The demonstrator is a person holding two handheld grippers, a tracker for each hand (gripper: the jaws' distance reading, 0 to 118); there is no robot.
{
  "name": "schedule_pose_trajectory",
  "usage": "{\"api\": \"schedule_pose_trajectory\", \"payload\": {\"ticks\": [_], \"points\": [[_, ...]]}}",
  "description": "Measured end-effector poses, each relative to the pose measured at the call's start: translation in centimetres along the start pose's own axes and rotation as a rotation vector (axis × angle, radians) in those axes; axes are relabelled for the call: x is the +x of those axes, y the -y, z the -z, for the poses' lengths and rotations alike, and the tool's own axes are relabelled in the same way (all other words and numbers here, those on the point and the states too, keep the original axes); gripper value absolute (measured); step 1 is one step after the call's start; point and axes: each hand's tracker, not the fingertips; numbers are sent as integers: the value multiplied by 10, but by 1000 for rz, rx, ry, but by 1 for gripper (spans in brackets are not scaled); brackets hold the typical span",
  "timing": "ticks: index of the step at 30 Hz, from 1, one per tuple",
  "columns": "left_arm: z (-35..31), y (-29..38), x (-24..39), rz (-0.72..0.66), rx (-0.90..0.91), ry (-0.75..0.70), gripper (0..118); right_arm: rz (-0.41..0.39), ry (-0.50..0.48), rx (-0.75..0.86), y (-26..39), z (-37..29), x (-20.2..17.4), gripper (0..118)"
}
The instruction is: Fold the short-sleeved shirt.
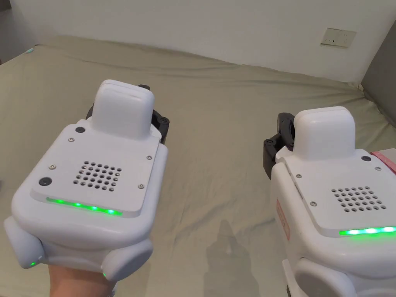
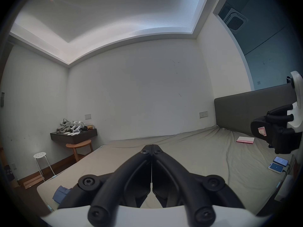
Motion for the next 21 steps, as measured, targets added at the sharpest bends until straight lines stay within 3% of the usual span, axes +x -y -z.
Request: {"api": "schedule_pose_trajectory", "payload": {"ticks": [21], "points": [[3,-4,0,-6,-8,12,0,3,-1,16,-1,3,-2,2]]}}
